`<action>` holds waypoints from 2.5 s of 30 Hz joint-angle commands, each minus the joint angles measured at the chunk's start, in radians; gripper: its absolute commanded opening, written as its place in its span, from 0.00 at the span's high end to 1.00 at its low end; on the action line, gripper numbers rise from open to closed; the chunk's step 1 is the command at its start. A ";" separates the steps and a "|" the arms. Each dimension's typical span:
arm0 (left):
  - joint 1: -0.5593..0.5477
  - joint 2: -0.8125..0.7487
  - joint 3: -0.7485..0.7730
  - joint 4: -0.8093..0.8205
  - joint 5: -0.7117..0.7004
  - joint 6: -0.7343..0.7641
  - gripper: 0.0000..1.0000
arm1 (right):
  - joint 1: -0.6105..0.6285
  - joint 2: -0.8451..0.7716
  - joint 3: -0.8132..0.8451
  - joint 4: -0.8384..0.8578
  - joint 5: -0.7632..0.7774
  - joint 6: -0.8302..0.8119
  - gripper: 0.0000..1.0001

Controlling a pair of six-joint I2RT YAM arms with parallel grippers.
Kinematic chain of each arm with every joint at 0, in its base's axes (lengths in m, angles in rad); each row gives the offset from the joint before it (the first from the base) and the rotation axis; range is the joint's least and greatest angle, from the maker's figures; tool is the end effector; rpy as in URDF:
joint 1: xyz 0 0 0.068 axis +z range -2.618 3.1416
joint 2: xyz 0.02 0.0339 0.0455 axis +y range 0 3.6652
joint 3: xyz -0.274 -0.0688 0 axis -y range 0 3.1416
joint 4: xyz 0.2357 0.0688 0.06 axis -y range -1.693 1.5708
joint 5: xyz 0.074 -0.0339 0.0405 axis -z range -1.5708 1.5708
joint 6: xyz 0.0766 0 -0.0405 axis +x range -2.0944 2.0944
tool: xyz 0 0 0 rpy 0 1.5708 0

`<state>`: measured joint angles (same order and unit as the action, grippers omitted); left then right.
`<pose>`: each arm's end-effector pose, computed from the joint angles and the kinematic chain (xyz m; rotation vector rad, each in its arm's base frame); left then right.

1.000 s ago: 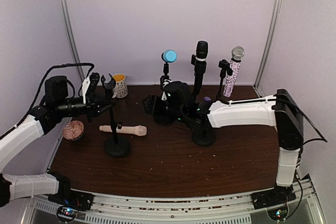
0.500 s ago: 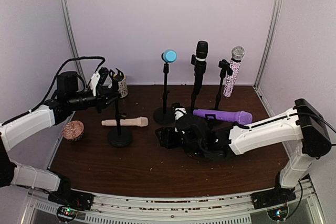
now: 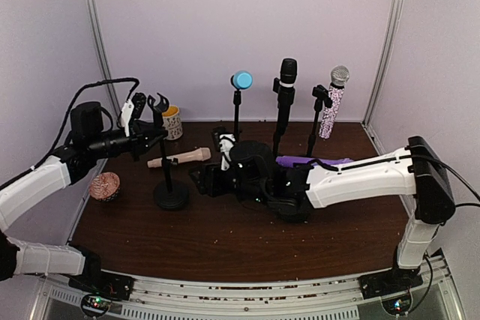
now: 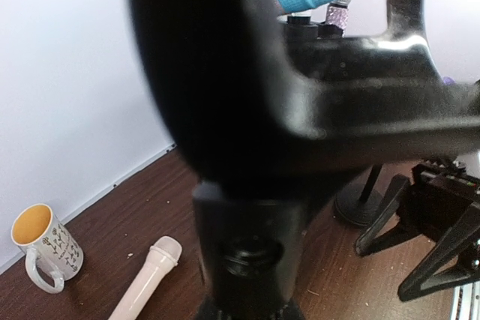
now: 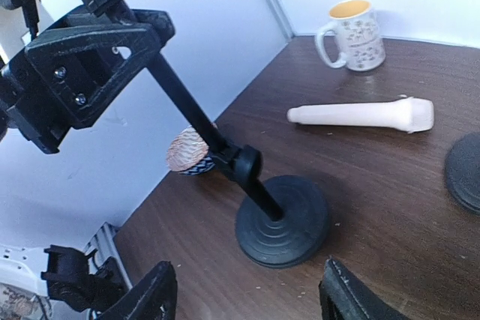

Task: Remove the microphone from the stand

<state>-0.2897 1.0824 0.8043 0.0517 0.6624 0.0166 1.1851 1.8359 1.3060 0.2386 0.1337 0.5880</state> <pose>0.2410 -0.1210 0.3183 0.7413 1.6587 -0.7868 0.1859 0.4308 0.2675 -0.4950 1.9487 1.0730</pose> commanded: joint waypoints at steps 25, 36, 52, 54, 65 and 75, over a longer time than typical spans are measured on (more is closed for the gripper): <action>0.037 -0.424 -0.185 -0.338 0.099 0.164 0.27 | -0.082 0.296 0.202 0.123 -0.712 0.167 0.34; 0.075 -0.556 -0.085 -0.632 -0.028 0.147 0.20 | -0.111 0.394 0.343 0.087 -0.792 0.186 0.46; 0.078 -0.489 -0.044 -0.600 -0.153 0.074 0.28 | -0.127 0.379 0.320 0.062 -0.773 0.145 0.84; 0.079 -0.481 -0.043 -0.605 -0.160 0.076 0.28 | -0.126 0.369 0.311 0.060 -0.750 0.133 0.91; 0.078 -0.474 -0.043 -0.595 -0.187 0.095 0.29 | -0.125 0.288 0.199 0.013 -0.532 0.008 1.00; 0.078 -0.447 -0.020 -0.579 -0.243 0.111 0.29 | -0.061 0.227 0.156 -0.170 -0.047 -0.328 1.00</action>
<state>-0.2195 0.6254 0.7486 -0.5808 0.4591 0.1123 1.1004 2.0998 1.5082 0.1860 -0.2226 0.4366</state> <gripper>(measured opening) 0.711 0.115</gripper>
